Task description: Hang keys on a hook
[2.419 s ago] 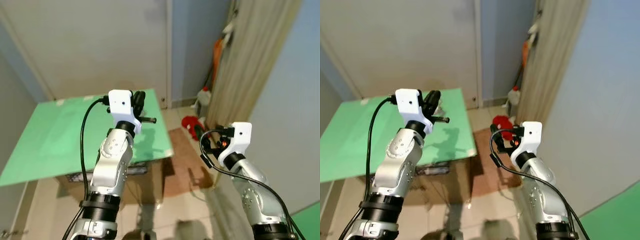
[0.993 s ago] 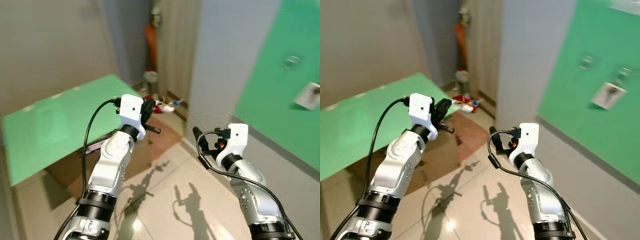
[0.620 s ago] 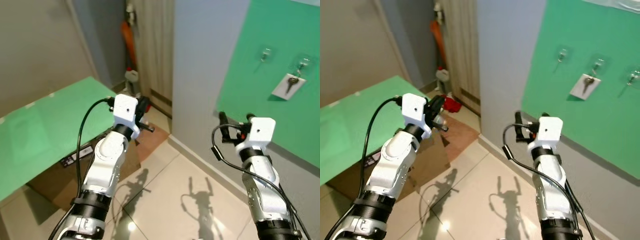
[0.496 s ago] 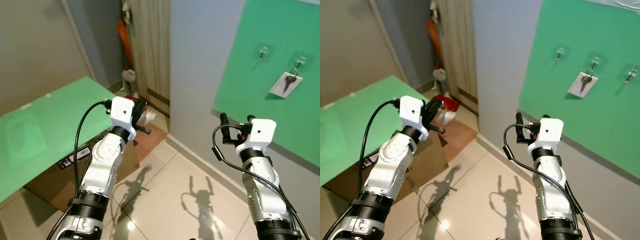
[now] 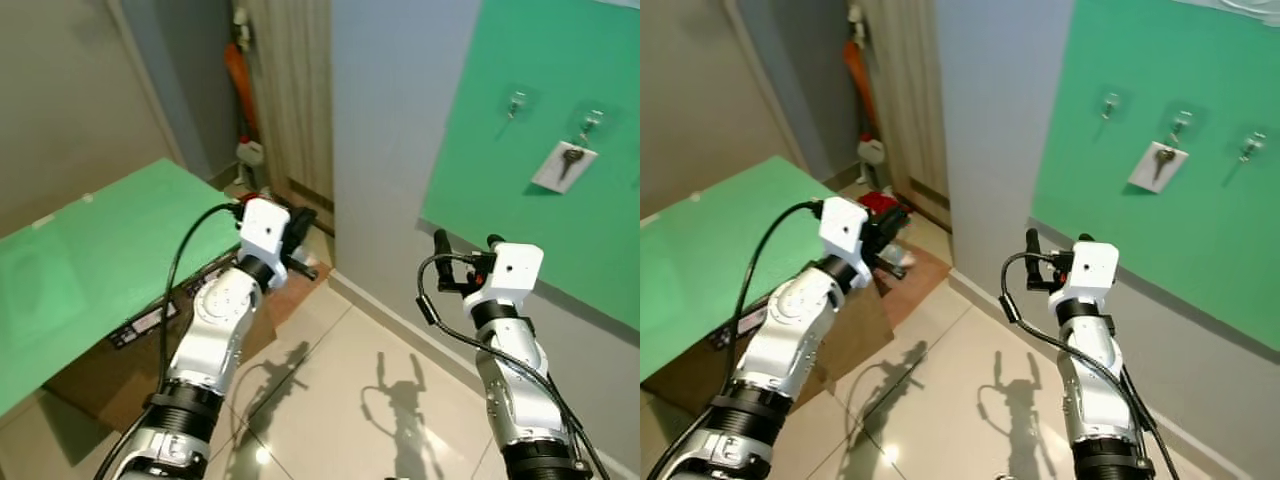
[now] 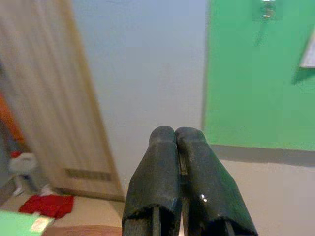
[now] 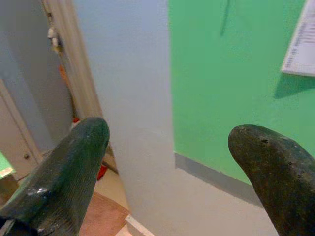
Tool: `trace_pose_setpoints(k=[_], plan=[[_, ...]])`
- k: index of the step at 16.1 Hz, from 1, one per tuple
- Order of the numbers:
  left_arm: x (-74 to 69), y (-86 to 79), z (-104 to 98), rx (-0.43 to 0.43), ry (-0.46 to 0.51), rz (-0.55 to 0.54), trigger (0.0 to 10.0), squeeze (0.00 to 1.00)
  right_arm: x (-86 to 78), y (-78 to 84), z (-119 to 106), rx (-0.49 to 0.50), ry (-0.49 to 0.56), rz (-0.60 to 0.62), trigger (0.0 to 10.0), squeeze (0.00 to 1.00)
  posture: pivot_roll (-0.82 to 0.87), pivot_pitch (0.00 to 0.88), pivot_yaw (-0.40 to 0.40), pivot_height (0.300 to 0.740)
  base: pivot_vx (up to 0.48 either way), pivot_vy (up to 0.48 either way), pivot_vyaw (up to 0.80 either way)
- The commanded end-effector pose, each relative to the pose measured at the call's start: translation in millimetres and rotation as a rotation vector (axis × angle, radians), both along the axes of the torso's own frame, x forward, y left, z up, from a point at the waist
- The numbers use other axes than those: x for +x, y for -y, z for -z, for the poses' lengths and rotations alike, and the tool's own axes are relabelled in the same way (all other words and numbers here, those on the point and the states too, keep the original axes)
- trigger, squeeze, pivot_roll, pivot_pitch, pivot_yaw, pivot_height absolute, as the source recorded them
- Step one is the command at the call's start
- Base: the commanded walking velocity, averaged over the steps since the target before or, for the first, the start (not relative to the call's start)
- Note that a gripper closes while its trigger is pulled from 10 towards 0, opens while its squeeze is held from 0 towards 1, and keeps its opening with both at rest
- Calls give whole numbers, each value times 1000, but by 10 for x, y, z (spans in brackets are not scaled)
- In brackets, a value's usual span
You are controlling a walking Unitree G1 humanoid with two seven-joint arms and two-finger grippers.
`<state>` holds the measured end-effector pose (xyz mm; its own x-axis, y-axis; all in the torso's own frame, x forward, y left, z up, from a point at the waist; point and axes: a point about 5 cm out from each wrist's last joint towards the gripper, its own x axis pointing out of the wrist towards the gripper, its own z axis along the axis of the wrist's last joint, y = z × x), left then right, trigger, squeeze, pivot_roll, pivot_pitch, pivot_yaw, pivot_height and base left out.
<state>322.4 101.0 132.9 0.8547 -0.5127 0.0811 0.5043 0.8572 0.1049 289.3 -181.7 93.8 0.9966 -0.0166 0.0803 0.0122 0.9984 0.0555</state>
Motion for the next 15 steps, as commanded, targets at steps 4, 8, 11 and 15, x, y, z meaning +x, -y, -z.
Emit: trace_pose_setpoints(k=[4, 8, 11, 15], plan=[[20, -14, -48, 18, 12, 51, 0, 0, -14, -72, 40, -1, -9, -26, 10000, 0, -70, 0, 110, 740, 0, 480, -744], [25, 41, -50, 45, 8, 97, 0, 0, -2, -86, 48, -3, -15, -31, 10000, 0, -69, 0, 108, 740, 0, 471, -744], [63, 50, -41, 93, 6, 93, 0, 0, -1, -114, 58, -29, -24, -38, 10000, 0, -70, 0, 108, 740, 0, 155, -471], [65, 63, -89, 69, 27, 86, 0, 0, -3, -116, 68, -33, -32, -46, 10000, 0, -73, 0, 112, 740, 0, 0, 0]])
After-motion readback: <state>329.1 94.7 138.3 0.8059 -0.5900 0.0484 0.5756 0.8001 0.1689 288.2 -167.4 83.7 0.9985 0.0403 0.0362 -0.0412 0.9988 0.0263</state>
